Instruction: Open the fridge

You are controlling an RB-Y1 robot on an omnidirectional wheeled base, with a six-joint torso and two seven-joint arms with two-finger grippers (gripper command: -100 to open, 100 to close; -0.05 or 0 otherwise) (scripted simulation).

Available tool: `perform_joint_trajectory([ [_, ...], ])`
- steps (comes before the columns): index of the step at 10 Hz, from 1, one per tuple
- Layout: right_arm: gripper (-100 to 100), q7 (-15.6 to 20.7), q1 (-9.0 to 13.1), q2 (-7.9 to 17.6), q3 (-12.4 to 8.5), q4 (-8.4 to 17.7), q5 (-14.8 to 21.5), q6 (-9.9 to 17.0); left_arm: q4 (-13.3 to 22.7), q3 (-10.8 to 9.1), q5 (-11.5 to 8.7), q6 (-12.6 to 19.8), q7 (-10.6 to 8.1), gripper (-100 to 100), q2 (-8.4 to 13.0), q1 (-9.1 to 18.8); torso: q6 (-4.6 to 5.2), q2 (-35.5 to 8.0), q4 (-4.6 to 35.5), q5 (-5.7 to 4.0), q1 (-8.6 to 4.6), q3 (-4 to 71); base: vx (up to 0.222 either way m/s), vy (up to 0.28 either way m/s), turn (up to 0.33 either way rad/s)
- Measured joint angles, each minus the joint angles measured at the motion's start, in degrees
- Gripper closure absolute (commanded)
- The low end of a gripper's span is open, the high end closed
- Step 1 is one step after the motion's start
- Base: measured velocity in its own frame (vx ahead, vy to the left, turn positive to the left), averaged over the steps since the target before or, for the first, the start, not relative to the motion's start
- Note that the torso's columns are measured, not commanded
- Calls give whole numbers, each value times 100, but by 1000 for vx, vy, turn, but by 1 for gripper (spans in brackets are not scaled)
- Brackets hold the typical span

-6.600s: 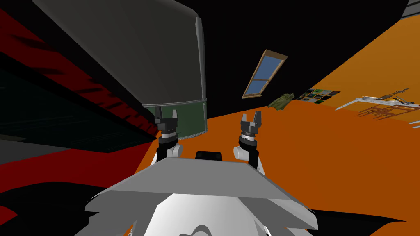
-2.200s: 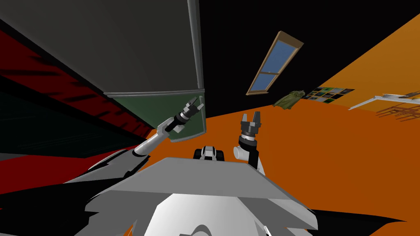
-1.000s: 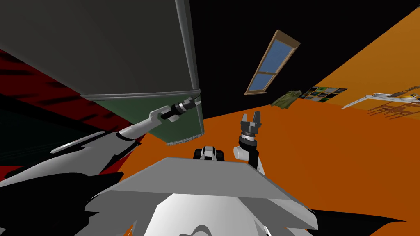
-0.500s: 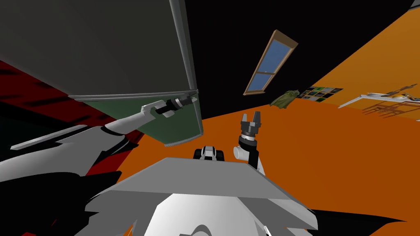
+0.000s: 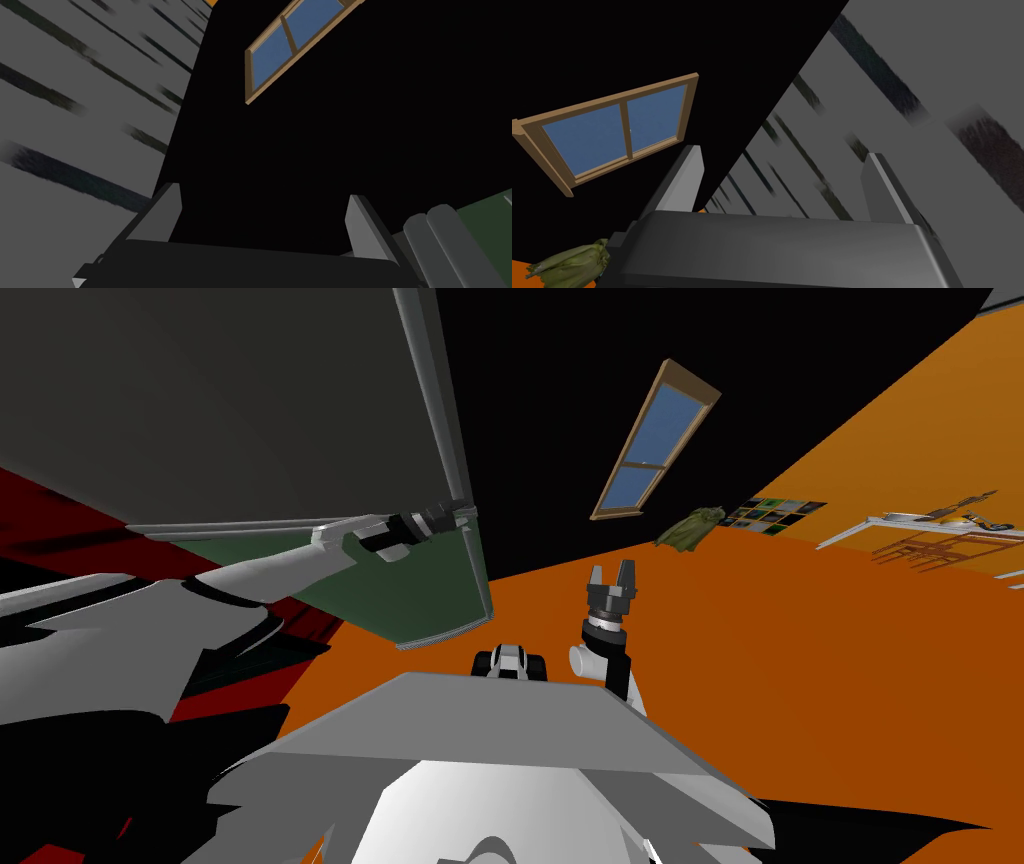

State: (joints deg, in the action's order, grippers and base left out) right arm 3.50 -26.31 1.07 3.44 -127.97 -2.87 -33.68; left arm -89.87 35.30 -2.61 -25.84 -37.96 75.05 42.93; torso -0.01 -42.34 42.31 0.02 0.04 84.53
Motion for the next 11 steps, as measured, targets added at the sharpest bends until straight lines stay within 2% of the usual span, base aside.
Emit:
perform_joint_trajectory([
  [2,0,0,0,0,0,0,0,0,217,161,10,82,-95,-100,264,276,0,8,-3,-2,-6,6,39,-35,-21],
  [5,0,0,0,0,0,0,0,0,558,374,-9,118,-269,-100,820,665,1,6,-2,-2,-6,4,40,-42,-25],
  [7,0,0,0,0,0,0,0,0,1018,667,96,57,-434,-100,987,1098,4,25,-6,-2,1,19,32,-26,-20],
  [9,0,0,0,0,0,0,0,0,868,568,-20,175,-383,-100,1228,995,1,6,-2,1,2,4,23,-15,-17],
  [10,0,0,0,0,0,0,0,0,921,626,-23,204,-429,-100,1374,1107,0,1,0,-2,-3,1,11,-7,0],
  [11,0,0,0,0,0,0,0,0,932,635,-22,206,-448,-100,1389,1122,2,-1,-1,-1,-2,0,102,-56,-53],
])
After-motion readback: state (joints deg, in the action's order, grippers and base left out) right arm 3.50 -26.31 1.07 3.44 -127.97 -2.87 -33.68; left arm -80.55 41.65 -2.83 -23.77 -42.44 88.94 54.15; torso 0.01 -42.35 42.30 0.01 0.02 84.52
